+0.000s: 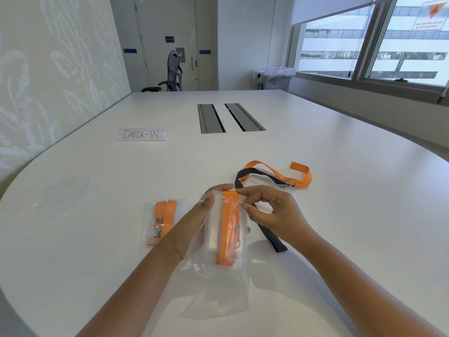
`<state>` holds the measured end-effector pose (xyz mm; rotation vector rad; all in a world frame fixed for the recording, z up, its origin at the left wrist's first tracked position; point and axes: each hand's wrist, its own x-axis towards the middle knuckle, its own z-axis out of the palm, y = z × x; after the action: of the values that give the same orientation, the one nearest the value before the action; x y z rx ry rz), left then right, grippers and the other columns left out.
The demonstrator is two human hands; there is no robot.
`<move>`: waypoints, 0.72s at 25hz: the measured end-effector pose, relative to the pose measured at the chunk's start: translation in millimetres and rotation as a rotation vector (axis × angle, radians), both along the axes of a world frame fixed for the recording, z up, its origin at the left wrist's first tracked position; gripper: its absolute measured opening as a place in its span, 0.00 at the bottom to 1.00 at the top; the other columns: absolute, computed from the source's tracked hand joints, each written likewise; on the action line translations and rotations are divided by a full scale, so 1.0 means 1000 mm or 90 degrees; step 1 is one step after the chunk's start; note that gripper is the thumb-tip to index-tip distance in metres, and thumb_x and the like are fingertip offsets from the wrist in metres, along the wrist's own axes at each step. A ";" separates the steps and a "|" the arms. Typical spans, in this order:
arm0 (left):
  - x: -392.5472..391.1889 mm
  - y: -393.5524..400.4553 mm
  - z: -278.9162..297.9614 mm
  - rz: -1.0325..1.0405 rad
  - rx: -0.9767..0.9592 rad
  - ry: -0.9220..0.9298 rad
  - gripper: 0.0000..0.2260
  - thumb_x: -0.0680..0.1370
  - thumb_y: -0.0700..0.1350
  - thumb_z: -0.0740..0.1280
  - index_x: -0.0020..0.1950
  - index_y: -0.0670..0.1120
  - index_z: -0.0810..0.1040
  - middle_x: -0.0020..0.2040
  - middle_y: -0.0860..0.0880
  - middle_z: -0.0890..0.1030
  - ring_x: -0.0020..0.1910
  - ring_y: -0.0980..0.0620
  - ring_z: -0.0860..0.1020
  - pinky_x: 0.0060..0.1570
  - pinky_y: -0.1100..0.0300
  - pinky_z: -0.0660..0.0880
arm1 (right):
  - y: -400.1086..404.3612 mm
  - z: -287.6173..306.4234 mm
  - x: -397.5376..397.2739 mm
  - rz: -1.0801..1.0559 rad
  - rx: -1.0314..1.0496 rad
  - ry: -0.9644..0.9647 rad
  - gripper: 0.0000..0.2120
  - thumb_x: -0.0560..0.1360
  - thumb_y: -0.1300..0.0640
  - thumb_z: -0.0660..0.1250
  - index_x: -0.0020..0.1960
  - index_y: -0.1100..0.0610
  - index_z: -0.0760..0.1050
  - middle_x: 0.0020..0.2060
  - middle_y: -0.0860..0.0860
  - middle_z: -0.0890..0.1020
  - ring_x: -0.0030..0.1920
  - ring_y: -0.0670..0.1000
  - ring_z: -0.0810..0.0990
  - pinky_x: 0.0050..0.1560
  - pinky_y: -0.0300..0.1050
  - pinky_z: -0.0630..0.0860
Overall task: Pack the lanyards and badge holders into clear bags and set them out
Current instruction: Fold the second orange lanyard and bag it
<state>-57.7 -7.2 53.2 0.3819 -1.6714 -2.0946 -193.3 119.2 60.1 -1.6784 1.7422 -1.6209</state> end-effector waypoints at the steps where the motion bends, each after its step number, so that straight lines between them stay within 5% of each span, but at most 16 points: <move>1: 0.004 0.003 -0.002 -0.024 -0.006 0.022 0.22 0.74 0.60 0.61 0.62 0.49 0.72 0.59 0.40 0.77 0.50 0.48 0.81 0.48 0.51 0.79 | 0.000 -0.001 0.000 -0.010 -0.004 -0.002 0.05 0.71 0.63 0.71 0.42 0.54 0.80 0.47 0.43 0.84 0.48 0.42 0.80 0.51 0.33 0.75; 6: 0.014 0.010 -0.003 -0.054 -0.055 0.030 0.27 0.60 0.64 0.74 0.53 0.51 0.76 0.46 0.50 0.81 0.47 0.53 0.80 0.46 0.57 0.79 | -0.001 -0.001 0.000 -0.072 -0.017 0.014 0.04 0.72 0.61 0.70 0.43 0.53 0.79 0.39 0.44 0.82 0.40 0.43 0.78 0.44 0.33 0.75; 9: 0.011 0.010 -0.004 0.007 -0.081 0.008 0.17 0.66 0.56 0.74 0.51 0.54 0.76 0.45 0.52 0.82 0.47 0.52 0.80 0.47 0.54 0.78 | 0.000 -0.001 0.000 -0.100 -0.025 0.068 0.07 0.73 0.59 0.69 0.41 0.47 0.76 0.38 0.42 0.80 0.40 0.44 0.75 0.40 0.30 0.70; 12: 0.010 0.007 -0.005 0.112 -0.106 -0.008 0.14 0.70 0.51 0.69 0.55 0.56 0.73 0.39 0.55 0.82 0.37 0.56 0.80 0.35 0.61 0.77 | 0.000 0.001 -0.001 -0.096 -0.033 0.123 0.11 0.75 0.58 0.67 0.42 0.41 0.73 0.39 0.41 0.79 0.41 0.43 0.74 0.40 0.30 0.69; 15: 0.007 0.001 -0.005 0.236 -0.066 -0.069 0.09 0.72 0.51 0.66 0.50 0.50 0.76 0.42 0.51 0.82 0.32 0.53 0.79 0.32 0.61 0.76 | 0.000 0.002 -0.002 -0.105 -0.035 0.148 0.11 0.76 0.58 0.66 0.43 0.41 0.72 0.39 0.37 0.77 0.41 0.41 0.74 0.40 0.30 0.69; 18: 0.007 0.000 -0.007 0.223 -0.059 -0.071 0.11 0.74 0.49 0.65 0.47 0.42 0.80 0.44 0.45 0.83 0.36 0.48 0.81 0.36 0.58 0.78 | 0.001 0.003 -0.003 -0.101 -0.028 0.141 0.12 0.75 0.58 0.66 0.43 0.40 0.72 0.38 0.35 0.76 0.41 0.40 0.74 0.39 0.31 0.69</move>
<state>-50.8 -6.7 46.2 0.7177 -1.6199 -1.7609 -195.9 119.8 62.7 -1.8440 2.0042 -1.6007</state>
